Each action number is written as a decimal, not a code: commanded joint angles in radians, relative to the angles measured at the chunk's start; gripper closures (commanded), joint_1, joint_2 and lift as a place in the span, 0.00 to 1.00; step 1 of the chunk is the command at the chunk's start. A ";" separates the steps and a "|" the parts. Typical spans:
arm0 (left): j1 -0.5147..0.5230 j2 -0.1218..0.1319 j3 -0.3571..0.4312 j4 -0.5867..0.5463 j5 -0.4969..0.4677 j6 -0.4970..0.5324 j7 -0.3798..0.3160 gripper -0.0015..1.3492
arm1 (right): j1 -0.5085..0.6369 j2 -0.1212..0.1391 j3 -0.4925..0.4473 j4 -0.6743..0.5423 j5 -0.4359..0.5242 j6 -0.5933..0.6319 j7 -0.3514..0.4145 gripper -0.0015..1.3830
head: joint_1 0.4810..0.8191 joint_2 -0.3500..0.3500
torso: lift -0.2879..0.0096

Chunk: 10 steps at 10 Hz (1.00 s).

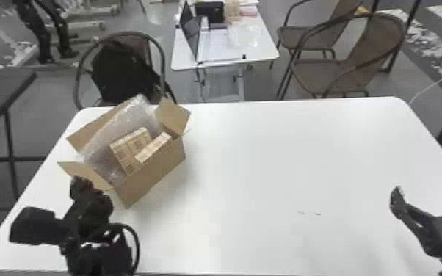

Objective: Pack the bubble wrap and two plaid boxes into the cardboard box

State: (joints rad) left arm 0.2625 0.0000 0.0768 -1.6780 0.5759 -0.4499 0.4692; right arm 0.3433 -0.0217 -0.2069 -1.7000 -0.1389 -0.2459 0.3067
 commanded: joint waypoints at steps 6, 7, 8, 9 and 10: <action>-0.038 -0.003 -0.011 0.156 -0.146 -0.348 0.378 0.91 | -0.007 -0.004 0.014 -0.001 0.004 0.025 0.012 0.13 | 0.63 0.85 | 0.61; -0.046 -0.003 -0.015 0.166 -0.146 -0.354 0.385 0.91 | -0.007 -0.004 0.014 0.000 0.004 0.025 0.015 0.13 | 0.63 0.85 | 0.61; -0.054 -0.003 -0.020 0.176 -0.154 -0.372 0.384 0.83 | -0.009 -0.006 0.014 0.000 0.004 0.028 0.017 0.13 | 0.63 0.85 | 0.61; -0.057 -0.003 -0.032 0.192 -0.163 -0.401 0.382 0.43 | -0.009 -0.004 0.015 0.000 0.005 0.030 0.019 0.13 | 0.63 0.85 | 0.61; -0.054 -0.003 -0.046 0.193 -0.177 -0.415 0.382 0.03 | -0.009 -0.006 0.015 -0.001 0.007 0.030 0.019 0.13 | 0.63 0.85 | 0.61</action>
State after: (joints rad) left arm 0.2071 0.0001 0.0375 -1.4872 0.4054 -0.8566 0.8512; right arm 0.3343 -0.0270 -0.1918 -1.7000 -0.1330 -0.2164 0.3252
